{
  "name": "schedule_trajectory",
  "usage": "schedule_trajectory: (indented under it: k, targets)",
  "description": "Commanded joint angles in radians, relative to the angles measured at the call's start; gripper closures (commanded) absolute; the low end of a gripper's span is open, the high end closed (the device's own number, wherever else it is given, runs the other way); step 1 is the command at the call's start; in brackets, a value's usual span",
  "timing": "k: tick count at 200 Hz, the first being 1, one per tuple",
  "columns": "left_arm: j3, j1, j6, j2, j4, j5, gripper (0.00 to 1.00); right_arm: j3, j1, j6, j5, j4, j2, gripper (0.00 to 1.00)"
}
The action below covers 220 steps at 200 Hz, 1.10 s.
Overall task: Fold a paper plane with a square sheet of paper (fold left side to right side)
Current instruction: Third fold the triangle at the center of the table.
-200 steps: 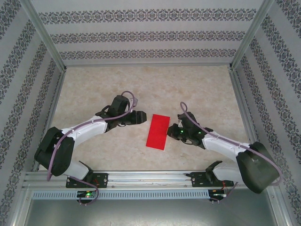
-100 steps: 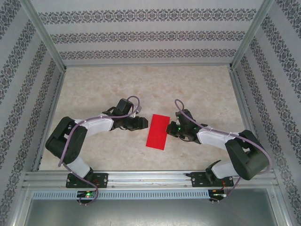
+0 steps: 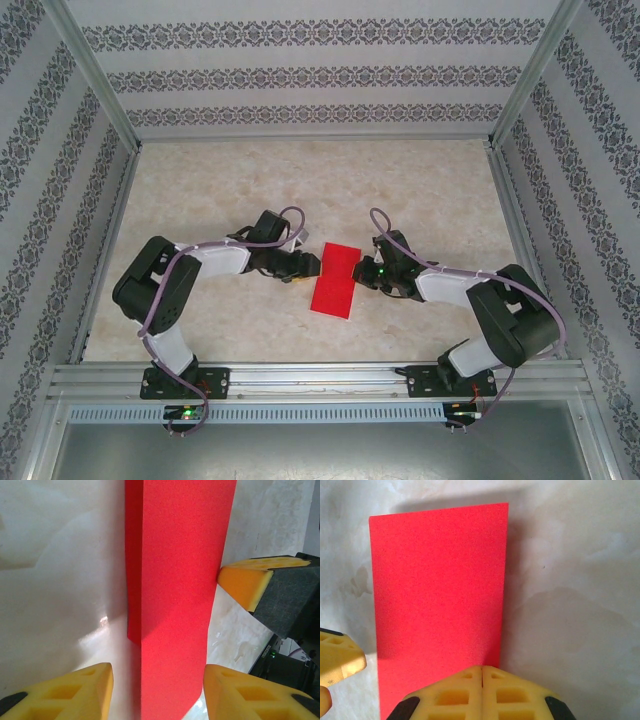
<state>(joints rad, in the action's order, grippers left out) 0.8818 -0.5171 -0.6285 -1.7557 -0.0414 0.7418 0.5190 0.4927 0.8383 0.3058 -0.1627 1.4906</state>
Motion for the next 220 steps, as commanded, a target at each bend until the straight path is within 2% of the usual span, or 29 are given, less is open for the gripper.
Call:
schedule_trajectory:
  k: [1, 76, 158, 182, 220]
  targets:
    - [0.025, -0.014, 0.028, -0.024, -0.034, 0.029, 0.50, -0.002, -0.009, -0.007, 0.018, -0.030, 0.019, 1.00]
    - [0.059, -0.044, 0.027, -0.072, -0.033, 0.035, 0.54, -0.002, -0.009, -0.008, 0.025, -0.043, 0.037, 1.00]
    - [0.067, -0.046, 0.029, -0.048, -0.053, 0.008, 0.72, 0.006, -0.016, -0.025, 0.036, -0.041, 0.043, 1.00]
    - [0.064, -0.046, 0.029, -0.038, -0.056, 0.005, 0.79, 0.016, -0.022, -0.042, 0.045, -0.033, 0.037, 0.96]
    - [0.059, -0.046, 0.025, -0.018, -0.065, 0.000, 0.88, 0.038, -0.024, -0.103, 0.037, 0.004, -0.004, 0.84]
